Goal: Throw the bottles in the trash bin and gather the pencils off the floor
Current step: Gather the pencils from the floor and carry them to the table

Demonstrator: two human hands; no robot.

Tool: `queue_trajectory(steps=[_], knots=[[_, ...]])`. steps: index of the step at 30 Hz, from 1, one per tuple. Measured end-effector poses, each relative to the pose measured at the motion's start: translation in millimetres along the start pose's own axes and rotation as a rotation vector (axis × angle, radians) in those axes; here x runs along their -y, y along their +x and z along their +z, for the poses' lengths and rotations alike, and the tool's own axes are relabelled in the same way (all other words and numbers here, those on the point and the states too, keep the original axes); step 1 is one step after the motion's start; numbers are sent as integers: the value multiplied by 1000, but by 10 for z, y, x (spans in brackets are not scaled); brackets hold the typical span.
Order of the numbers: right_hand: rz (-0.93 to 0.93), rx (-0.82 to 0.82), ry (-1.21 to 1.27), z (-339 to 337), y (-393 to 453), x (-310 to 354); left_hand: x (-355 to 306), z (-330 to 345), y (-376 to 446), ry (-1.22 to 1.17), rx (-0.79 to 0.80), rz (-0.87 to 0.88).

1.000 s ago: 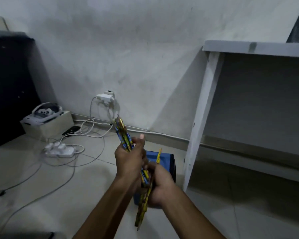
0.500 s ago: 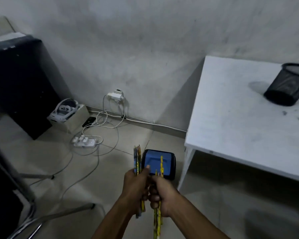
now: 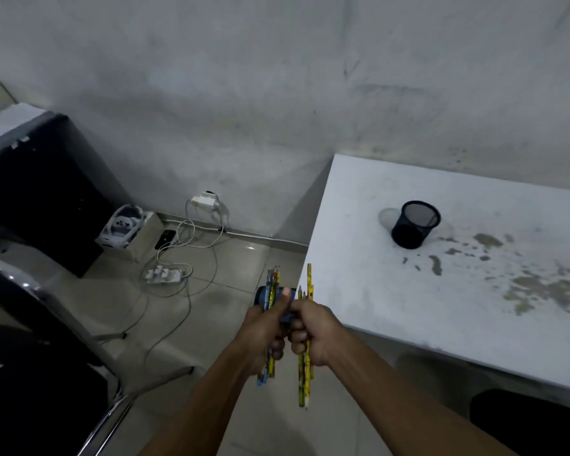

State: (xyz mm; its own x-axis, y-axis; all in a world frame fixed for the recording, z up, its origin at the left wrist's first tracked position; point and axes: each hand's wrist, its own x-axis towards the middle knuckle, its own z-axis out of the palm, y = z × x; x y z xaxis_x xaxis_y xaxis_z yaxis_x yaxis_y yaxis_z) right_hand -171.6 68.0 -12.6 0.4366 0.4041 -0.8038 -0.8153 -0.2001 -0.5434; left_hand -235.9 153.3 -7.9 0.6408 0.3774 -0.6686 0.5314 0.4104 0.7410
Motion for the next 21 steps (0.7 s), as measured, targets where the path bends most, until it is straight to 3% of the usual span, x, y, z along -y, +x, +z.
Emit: queue_trajectory(steps=[9,21], knots=[[-140,-79,94,-652,-627,873,-738,989,-208,-48,72,-65],[-402,-387,401,-1902,-68,1830,-1284,2314,774,-154,47,171]])
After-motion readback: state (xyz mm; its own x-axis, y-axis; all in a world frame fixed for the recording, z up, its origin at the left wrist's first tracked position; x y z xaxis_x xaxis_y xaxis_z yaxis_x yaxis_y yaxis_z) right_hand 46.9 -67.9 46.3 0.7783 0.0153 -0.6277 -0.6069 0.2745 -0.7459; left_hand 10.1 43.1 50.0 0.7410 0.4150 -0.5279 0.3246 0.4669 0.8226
